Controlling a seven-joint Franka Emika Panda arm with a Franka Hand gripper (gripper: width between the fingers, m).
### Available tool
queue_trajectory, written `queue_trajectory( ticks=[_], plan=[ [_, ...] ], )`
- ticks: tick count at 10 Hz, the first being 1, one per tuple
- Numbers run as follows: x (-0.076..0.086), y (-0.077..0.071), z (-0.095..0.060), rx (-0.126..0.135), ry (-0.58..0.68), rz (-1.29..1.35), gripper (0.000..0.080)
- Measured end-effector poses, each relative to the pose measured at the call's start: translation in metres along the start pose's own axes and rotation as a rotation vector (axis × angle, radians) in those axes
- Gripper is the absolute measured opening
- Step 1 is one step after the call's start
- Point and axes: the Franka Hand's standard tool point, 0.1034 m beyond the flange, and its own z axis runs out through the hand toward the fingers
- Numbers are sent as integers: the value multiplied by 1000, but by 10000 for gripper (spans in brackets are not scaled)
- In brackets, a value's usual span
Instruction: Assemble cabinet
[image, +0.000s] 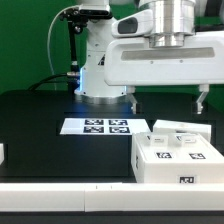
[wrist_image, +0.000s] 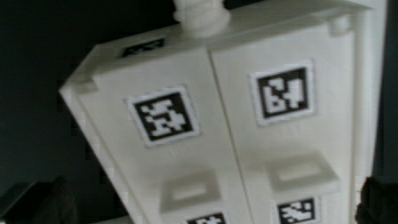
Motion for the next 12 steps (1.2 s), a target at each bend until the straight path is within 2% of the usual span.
queue_trajectory(
  ticks=[1,3,5,6,7,8,9,12],
  plan=[
    [-14,-12,3,-2,-3,-8,795],
    [-7,-7,2,-2,0,-4,795],
    [-8,-8,2,-3,-1,-7,795],
    [-12,-7,2,-4,-2,-35,795],
    [-20,1,4,-9,-16,-97,795],
    [-23,8,2,-28,66,-156,795],
    [-36,9,5,-40,93,-188,795],
    [-34,6,4,-36,97,-188,795]
  ],
)
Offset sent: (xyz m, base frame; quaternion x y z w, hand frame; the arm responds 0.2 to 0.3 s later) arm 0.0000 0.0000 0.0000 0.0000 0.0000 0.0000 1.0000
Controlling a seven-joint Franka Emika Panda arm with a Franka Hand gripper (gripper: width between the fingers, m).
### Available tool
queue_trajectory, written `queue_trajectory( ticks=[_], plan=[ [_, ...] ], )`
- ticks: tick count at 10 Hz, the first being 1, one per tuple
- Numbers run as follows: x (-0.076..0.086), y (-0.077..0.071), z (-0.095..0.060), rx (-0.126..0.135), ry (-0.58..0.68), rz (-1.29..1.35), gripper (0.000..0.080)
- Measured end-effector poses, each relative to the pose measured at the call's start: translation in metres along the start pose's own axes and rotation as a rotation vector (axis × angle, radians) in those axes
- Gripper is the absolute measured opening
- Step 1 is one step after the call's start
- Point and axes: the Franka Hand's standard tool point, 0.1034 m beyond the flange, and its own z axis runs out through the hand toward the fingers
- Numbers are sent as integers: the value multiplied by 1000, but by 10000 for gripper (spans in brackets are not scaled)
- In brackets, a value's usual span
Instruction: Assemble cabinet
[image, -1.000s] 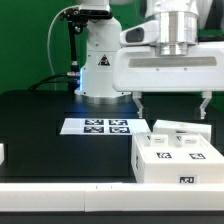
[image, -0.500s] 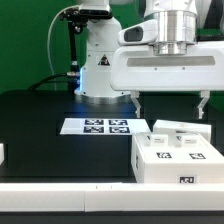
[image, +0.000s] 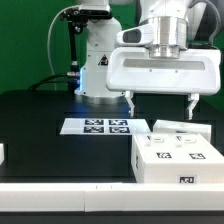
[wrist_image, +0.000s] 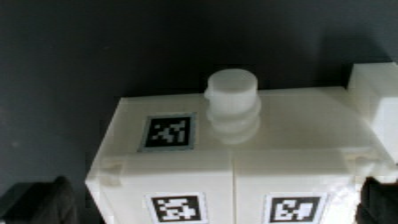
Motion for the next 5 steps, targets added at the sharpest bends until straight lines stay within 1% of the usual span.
queue_trajectory(
  ticks=[1,2,4,5],
  plan=[
    [-1,0,1,-1,-2,-1,795],
    [-3,0,6,-14,18,-11,795],
    [-13,7,26,-42,27,-21,795],
    [-17,4,34,-44,22,-24,795]
  ],
)
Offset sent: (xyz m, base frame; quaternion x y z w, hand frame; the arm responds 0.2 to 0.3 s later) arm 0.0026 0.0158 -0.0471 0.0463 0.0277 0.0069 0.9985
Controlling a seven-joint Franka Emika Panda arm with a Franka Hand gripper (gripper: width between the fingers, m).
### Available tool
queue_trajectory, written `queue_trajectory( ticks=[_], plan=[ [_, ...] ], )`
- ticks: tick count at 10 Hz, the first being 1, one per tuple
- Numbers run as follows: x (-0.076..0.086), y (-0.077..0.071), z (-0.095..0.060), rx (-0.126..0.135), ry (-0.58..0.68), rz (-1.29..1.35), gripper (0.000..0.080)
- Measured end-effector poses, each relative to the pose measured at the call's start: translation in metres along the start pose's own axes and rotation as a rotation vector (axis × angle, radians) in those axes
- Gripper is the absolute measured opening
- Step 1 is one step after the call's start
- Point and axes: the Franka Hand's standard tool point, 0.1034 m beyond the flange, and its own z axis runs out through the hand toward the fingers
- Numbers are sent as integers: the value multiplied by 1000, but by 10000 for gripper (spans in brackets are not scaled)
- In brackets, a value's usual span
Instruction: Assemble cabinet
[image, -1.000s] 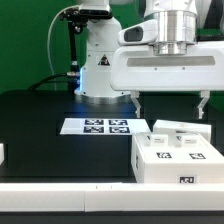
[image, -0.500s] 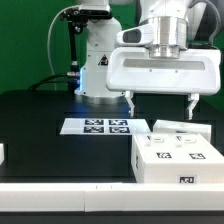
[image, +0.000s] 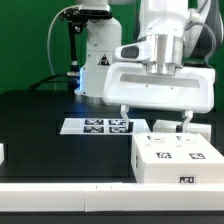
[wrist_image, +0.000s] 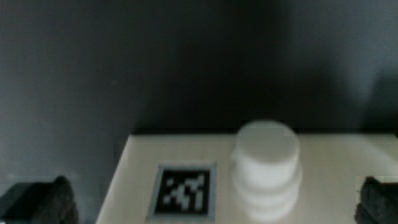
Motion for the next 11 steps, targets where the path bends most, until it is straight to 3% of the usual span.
queue_trajectory(
  ticks=[4,10,11],
  plan=[
    [-5,-22,17,5,-9,-3,795],
    [-10,-23,26,0,-34,1,783],
    [-10,-23,26,0,-34,1,615]
  ],
)
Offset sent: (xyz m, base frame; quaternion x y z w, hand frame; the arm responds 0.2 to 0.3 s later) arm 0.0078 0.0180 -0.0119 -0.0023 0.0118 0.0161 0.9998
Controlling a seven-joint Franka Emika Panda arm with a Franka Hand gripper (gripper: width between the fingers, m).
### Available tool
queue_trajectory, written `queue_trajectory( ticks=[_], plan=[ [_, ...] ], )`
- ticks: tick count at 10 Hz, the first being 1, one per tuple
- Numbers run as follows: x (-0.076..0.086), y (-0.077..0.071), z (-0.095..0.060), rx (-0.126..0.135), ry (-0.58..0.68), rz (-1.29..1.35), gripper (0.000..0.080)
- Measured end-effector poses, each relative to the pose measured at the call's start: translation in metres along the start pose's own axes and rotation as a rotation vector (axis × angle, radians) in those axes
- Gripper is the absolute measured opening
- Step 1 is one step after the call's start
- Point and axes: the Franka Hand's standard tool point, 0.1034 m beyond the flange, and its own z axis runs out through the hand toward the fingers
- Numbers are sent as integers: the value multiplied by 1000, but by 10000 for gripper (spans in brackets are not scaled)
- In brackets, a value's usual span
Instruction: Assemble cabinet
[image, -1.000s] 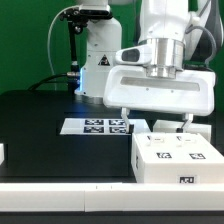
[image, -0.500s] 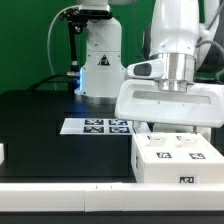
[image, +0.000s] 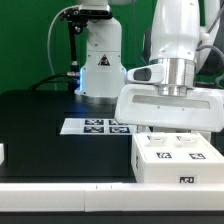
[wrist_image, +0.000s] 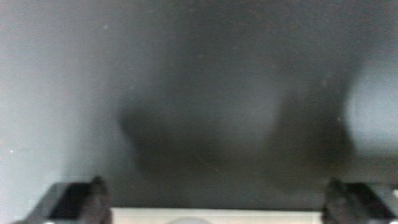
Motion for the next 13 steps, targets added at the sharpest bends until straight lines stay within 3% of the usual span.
queue_trajectory(
  ticks=[1,2,3,4,8,9,11,13],
  plan=[
    [0,0,0,0,0,0,431],
    [0,1,0,-1,-1,1,296],
    [-1,6,1,-8,-2,6,296],
    [-3,6,1,-8,-10,5,180],
    [-3,6,1,-8,-10,5,179],
    [-5,6,-3,4,-51,18,179],
    [2,11,-27,42,-118,61,180],
    [7,2,-57,92,-264,174,180]
  ],
)
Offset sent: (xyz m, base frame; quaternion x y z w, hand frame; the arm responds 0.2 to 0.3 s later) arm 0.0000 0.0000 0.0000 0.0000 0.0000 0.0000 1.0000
